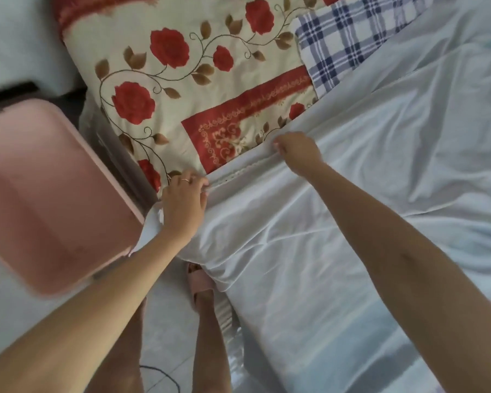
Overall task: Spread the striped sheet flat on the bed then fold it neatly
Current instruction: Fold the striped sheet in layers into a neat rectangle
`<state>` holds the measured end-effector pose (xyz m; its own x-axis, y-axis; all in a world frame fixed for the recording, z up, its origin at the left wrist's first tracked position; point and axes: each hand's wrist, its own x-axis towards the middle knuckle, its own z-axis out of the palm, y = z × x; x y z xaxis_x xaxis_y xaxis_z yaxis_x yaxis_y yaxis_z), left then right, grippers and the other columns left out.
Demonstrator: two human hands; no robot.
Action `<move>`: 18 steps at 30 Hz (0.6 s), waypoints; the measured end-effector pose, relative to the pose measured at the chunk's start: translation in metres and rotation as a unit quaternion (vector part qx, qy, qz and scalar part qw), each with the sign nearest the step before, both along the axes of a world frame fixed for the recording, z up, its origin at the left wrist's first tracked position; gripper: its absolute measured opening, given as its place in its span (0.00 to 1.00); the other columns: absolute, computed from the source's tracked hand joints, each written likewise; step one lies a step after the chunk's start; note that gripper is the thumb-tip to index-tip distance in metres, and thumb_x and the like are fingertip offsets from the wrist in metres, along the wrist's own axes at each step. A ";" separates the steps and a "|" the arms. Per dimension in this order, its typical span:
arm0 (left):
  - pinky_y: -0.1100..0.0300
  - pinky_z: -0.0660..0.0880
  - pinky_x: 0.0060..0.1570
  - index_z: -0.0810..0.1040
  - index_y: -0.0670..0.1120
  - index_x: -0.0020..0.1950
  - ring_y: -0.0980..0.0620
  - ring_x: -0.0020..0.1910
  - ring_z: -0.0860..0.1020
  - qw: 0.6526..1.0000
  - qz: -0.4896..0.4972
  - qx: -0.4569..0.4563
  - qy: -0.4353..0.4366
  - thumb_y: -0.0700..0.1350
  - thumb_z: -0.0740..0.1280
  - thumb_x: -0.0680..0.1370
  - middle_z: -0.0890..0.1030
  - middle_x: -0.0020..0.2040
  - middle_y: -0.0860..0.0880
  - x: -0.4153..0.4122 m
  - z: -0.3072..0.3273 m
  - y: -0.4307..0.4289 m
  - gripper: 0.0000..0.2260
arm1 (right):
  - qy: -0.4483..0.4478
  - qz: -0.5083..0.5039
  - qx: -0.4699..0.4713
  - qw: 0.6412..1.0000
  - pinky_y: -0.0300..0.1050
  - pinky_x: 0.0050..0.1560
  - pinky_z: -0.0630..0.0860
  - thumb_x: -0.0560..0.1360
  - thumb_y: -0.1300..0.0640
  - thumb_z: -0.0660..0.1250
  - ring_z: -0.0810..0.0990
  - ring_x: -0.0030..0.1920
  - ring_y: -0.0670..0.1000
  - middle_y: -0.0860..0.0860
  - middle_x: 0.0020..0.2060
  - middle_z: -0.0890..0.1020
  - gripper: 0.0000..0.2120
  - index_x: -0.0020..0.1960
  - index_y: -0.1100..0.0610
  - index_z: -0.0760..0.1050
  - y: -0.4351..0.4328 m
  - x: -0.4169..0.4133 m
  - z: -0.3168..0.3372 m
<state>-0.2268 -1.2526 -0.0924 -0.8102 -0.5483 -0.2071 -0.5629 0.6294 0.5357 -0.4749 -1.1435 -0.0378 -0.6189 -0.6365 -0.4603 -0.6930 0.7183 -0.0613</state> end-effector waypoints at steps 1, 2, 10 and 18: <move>0.48 0.71 0.48 0.77 0.46 0.53 0.43 0.52 0.74 1.000 0.019 -0.015 0.002 0.45 0.67 0.76 0.76 0.56 0.46 -0.003 -0.004 0.001 0.06 | 0.009 0.035 0.016 0.999 0.51 0.53 0.73 0.79 0.60 0.57 0.76 0.53 0.58 0.55 0.54 0.80 0.13 0.57 0.56 0.78 -0.004 -0.004 -0.011; 0.48 0.70 0.47 0.78 0.46 0.51 0.43 0.51 0.74 0.999 0.030 -0.019 -0.004 0.47 0.68 0.76 0.76 0.55 0.46 -0.006 -0.007 0.000 0.07 | 0.011 0.054 0.028 0.998 0.51 0.53 0.72 0.78 0.59 0.59 0.76 0.53 0.57 0.54 0.53 0.79 0.11 0.55 0.55 0.78 -0.008 -0.007 -0.016; 0.50 0.70 0.45 0.79 0.42 0.50 0.44 0.44 0.77 1.000 -0.006 0.024 -0.004 0.48 0.69 0.76 0.78 0.48 0.46 -0.005 -0.014 -0.003 0.10 | -0.115 0.086 0.063 0.988 0.42 0.50 0.64 0.76 0.54 0.66 0.75 0.50 0.50 0.47 0.46 0.76 0.05 0.52 0.50 0.77 -0.005 -0.016 -0.020; 0.56 0.67 0.43 0.76 0.47 0.47 0.50 0.39 0.74 0.997 0.000 0.064 -0.046 0.53 0.69 0.75 0.76 0.41 0.51 -0.010 -0.009 -0.018 0.10 | -0.087 0.086 0.069 0.990 0.49 0.59 0.67 0.74 0.52 0.69 0.76 0.56 0.55 0.52 0.53 0.80 0.13 0.56 0.55 0.77 -0.036 -0.018 -0.026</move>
<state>-0.2373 -1.2705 -0.1010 -0.7846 -0.5128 -0.3484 -0.6133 0.5596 0.5575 -0.4924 -1.1791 -0.0640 -0.4100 -0.6494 -0.6405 -0.7933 0.6004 -0.1008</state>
